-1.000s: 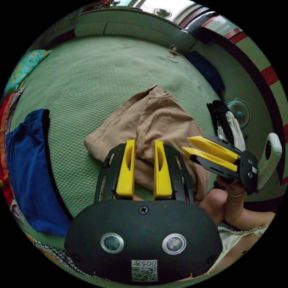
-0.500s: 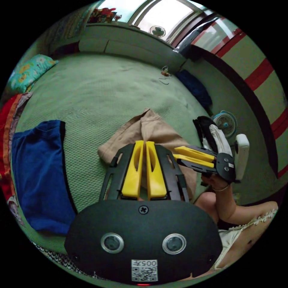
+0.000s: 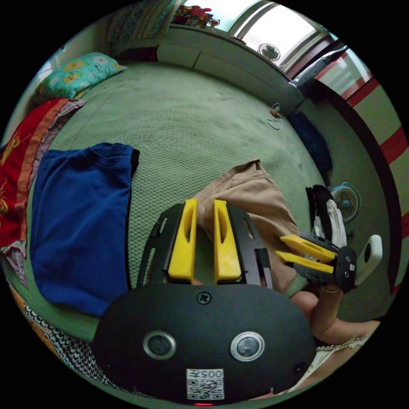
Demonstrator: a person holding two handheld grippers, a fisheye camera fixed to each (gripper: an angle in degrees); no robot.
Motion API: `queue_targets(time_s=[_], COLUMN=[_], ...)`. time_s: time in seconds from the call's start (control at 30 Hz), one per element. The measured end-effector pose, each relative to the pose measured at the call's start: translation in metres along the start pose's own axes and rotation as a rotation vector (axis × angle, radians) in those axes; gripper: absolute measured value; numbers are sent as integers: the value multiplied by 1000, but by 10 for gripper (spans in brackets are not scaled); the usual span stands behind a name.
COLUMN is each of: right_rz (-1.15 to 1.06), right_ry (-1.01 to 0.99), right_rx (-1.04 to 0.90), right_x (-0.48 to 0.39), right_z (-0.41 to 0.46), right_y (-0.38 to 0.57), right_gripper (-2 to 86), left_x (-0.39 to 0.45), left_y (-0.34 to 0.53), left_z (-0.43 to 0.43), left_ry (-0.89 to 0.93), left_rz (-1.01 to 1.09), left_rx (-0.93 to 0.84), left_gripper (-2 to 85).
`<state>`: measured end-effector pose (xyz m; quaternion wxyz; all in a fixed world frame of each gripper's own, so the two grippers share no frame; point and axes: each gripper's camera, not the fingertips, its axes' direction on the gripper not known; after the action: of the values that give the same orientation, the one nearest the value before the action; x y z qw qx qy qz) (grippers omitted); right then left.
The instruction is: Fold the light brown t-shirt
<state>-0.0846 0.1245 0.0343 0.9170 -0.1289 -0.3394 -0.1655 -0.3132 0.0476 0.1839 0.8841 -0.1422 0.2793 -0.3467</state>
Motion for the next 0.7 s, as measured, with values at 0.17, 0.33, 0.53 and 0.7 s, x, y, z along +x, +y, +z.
queue_targets(time_s=[0.17,0.33,0.53,0.7], right_rz=[-284,-440,-408,-251], right_ry=[-29,29,50,35], right_rx=[-140,-280,-384,-477], right_x=[-36,-70,-87,-78], right_z=[3,18,39,64], right_y=[8,10,-4,-22], right_gripper=[82,62,52,45], left_x=[-2,3,19,30], left_y=[0,0,-5,-12], left_z=[-4,-5,8,19], left_ry=[-1,9,-30,-62], left_rz=[-7,12,43,50], left_rx=[-10,-33,-100,-133], left_gripper=[59,63,70,71])
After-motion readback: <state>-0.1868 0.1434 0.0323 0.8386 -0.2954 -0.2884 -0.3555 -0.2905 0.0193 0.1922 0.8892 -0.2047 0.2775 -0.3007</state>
